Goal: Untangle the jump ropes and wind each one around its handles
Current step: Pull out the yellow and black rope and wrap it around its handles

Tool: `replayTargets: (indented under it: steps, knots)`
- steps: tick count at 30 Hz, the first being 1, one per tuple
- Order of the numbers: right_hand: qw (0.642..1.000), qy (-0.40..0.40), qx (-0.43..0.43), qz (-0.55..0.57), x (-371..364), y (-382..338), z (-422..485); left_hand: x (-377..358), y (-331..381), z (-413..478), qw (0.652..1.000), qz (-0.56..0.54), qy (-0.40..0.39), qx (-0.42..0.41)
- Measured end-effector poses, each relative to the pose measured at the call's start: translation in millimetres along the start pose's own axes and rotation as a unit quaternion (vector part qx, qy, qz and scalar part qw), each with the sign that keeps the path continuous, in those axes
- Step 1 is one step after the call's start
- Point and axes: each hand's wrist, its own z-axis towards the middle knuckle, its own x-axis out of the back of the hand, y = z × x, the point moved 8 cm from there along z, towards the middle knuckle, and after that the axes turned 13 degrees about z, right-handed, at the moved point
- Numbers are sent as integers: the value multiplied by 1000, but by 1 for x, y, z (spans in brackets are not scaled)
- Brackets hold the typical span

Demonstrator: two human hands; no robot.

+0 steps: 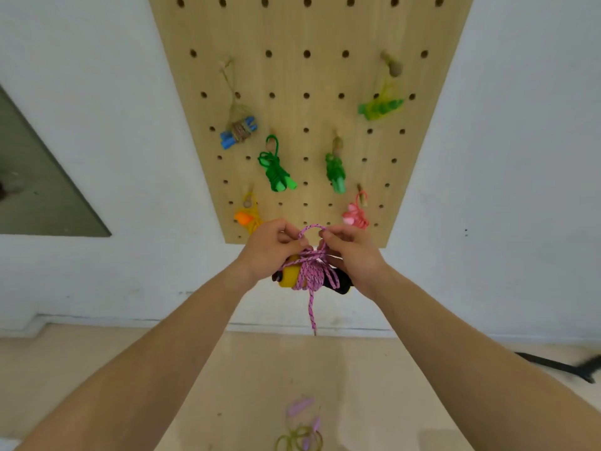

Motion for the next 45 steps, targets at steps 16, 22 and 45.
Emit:
replayTargets:
  steps: [16,22,45]
  knots:
    - [990,33,140,9,-70,-155,-9,108,128,36,992,43,47,-111]
    - [982,54,178,20,-62,-201,-2,111,168,60,988,26,98,-120]
    - [960,75,265,49,-73,-397,156,181,318,221,939,-21,326,-103]
